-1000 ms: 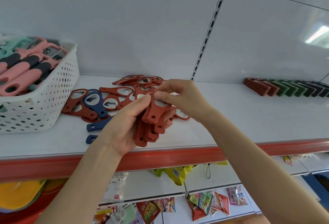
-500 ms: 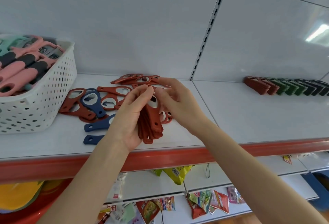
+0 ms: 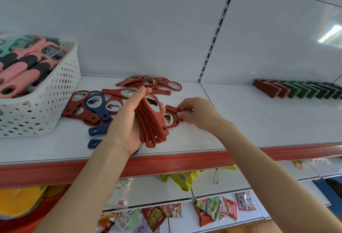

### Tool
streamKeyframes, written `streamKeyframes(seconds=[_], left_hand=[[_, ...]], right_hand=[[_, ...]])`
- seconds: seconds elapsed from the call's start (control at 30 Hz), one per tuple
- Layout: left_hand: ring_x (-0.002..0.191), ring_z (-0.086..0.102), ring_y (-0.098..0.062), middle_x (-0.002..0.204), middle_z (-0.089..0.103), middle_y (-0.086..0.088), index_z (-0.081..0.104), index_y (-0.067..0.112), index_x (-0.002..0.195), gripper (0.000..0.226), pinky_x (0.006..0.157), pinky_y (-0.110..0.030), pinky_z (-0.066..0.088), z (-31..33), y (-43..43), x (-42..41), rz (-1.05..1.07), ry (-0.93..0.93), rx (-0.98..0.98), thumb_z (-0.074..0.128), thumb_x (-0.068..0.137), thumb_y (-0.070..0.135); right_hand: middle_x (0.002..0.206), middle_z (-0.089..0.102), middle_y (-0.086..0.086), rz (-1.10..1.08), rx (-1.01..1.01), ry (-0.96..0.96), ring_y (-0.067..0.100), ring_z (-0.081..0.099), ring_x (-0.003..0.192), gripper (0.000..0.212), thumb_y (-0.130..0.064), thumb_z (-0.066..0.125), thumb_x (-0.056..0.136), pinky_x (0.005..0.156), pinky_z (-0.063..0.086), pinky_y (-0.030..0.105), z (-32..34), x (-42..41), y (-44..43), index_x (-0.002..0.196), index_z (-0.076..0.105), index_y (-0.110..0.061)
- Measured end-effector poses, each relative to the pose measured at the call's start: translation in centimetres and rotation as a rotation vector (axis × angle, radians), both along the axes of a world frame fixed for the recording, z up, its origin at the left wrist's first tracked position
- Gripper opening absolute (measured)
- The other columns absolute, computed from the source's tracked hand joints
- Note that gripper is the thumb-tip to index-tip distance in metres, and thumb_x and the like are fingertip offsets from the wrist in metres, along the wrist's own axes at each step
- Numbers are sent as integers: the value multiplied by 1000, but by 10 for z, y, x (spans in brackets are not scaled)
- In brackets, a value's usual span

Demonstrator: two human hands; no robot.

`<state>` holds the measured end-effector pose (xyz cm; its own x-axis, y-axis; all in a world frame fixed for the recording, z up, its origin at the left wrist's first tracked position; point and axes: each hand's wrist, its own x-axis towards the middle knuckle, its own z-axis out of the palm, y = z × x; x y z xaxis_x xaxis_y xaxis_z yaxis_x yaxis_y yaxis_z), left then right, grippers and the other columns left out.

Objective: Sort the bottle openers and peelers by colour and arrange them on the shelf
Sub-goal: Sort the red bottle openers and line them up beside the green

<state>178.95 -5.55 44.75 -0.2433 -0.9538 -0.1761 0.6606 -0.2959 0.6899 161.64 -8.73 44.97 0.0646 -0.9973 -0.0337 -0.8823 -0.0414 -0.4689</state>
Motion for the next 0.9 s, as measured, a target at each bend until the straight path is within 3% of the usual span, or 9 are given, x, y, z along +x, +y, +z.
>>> streamKeyframes(seconds=[0.1, 0.2, 0.3, 0.4, 0.5, 0.57, 0.67, 0.77, 0.9], left_hand=[[73, 69, -19, 130, 52, -18, 60, 20, 108, 28, 60, -30, 57, 0, 1, 0, 4, 29, 12, 57, 84, 33], [70, 69, -17, 110, 58, -13, 61, 23, 106, 28, 55, -27, 54, -2, 1, 1, -3, -21, -14, 57, 82, 38], [72, 67, -19, 98, 59, -10, 63, 21, 100, 25, 61, -33, 55, -4, 0, 0, -43, -8, 6, 58, 83, 39], [77, 68, -25, 103, 59, -12, 64, 17, 97, 25, 70, -40, 57, -6, -4, -2, -80, -42, 43, 58, 84, 38], [84, 68, -30, 104, 62, -15, 63, 13, 103, 33, 71, -42, 57, -5, -5, -10, -156, -35, 63, 54, 86, 39], [79, 68, -26, 93, 67, -11, 65, 12, 99, 35, 68, -39, 58, -3, -3, -20, -228, -13, 20, 48, 88, 41], [65, 68, -20, 75, 69, -8, 70, 13, 81, 42, 63, -34, 59, -3, -1, -36, -235, 20, -33, 40, 93, 40], [66, 67, -19, 78, 68, -8, 70, 11, 85, 37, 57, -28, 57, 0, -1, -52, -217, 22, -93, 44, 87, 38], [65, 67, -16, 79, 66, -4, 62, 20, 97, 21, 55, -28, 56, 8, -5, -88, -88, 123, -100, 56, 76, 22]], right_hand=[[104, 64, 3, 2, -17, -29, 20, 57, 88, 21, -22, 62, 86, 75, 45, 30, -2, -2, 0, 106, 66, -15], [104, 65, 4, 7, -35, -32, 19, 56, 89, 21, -22, 62, 86, 75, 43, 28, -3, -2, -1, 106, 66, -15], [101, 67, 6, 11, -107, -63, 23, 59, 96, 20, -20, 62, 86, 81, 47, 33, -4, -3, 1, 104, 66, -11], [93, 67, -5, 52, -222, -342, 15, 61, 95, 12, -16, 65, 84, 87, 49, 36, 3, -6, 6, 96, 68, -19], [97, 62, -21, 243, -218, -536, 1, 57, 102, 24, -14, 68, 82, 95, 44, 22, 16, -7, 15, 97, 64, -33], [102, 61, -18, 444, -224, -512, -5, 55, 105, 27, -11, 67, 82, 96, 39, 13, 21, -6, 22, 105, 62, -25], [110, 61, -5, 567, -237, -496, -2, 54, 109, 28, -8, 58, 84, 99, 40, 16, 25, -14, 24, 112, 61, -14], [118, 55, -6, 581, -217, -500, 7, 49, 119, 30, -8, 52, 87, 103, 40, 25, 31, -33, 21, 114, 58, -20], [114, 51, -20, 492, -236, -520, 0, 49, 116, 29, -7, 53, 91, 98, 43, 22, 38, -62, 17, 95, 65, -33]])
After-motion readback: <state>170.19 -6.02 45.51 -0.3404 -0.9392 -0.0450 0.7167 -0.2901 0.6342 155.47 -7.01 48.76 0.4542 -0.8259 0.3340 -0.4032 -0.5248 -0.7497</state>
